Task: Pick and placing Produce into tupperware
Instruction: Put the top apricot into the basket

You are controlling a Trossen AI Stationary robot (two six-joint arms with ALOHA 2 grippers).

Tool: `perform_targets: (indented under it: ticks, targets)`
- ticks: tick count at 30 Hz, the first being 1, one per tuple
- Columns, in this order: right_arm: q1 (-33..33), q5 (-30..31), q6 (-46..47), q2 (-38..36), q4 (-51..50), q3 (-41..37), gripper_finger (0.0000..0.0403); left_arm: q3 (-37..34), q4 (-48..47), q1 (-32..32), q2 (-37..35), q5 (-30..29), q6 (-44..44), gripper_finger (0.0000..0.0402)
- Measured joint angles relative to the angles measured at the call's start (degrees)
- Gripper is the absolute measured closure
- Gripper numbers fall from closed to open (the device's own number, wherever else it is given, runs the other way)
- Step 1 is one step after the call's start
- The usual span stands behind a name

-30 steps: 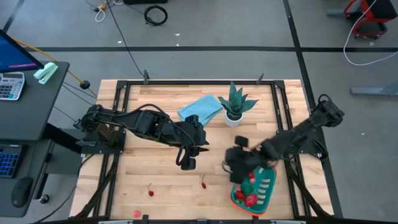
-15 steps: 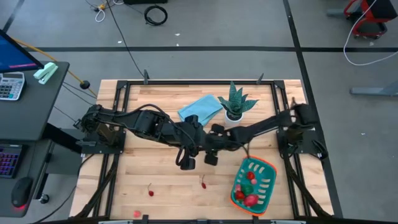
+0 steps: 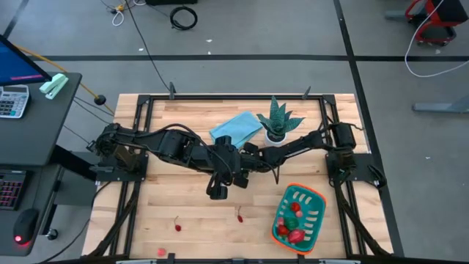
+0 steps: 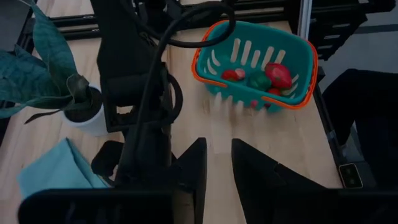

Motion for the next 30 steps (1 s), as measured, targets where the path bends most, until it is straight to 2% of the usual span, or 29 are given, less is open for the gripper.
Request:
perform_targets:
  ticks: [7,15,21,25,30]
  targets:
    - [-0.07,0.55,-2.38,-0.89,4.02,-0.02,0.0242,0.00,-0.33,1.71,0.00,-0.02,1.90,0.0323]
    - [-0.37,0.97,-2.74,1.99,5.57,0.02,0.0242,0.00,-0.35,4.22,0.00,-0.02,1.90,0.0323]
    - [-0.33,3.16,-6.32,2.83,8.95,0.03,0.0248,0.00,-0.33,5.28,0.00,-0.01,1.88,0.0325]
    - [-0.37,3.18,-6.92,2.29,8.82,-0.02,0.0286,0.00,-0.35,5.28,0.00,-0.02,1.88,0.0328]
    - [-0.13,1.84,-7.81,0.27,3.71,-0.07,0.0375,0.00,-0.84,5.24,0.00,0.00,0.97,0.0326]
